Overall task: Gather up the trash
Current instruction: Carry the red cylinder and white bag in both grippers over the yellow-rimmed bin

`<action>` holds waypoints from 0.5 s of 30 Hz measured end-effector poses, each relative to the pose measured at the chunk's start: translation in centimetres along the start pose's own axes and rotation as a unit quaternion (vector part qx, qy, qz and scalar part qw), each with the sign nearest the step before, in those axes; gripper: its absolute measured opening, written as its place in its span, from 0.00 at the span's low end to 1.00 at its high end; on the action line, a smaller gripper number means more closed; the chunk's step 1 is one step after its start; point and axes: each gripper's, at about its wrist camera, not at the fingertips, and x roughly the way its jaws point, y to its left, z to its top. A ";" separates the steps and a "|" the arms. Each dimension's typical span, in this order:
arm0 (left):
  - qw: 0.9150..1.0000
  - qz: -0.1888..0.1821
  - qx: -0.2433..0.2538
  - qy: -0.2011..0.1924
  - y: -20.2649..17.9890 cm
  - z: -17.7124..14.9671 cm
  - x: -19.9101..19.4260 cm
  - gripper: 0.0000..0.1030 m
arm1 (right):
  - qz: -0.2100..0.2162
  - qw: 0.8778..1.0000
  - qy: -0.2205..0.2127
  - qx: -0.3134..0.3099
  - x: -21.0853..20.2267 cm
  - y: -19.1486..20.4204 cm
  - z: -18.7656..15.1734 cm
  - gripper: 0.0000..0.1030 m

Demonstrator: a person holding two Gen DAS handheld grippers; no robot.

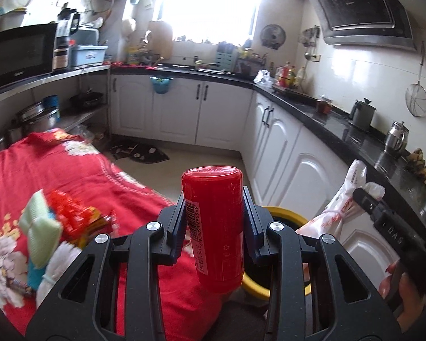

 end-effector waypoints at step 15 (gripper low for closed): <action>0.998 -0.054 0.023 0.032 -4.6 0.4 7.1 0.27 | -0.060 0.998 0.025 -0.016 3.8 -2.9 -2.3 0.39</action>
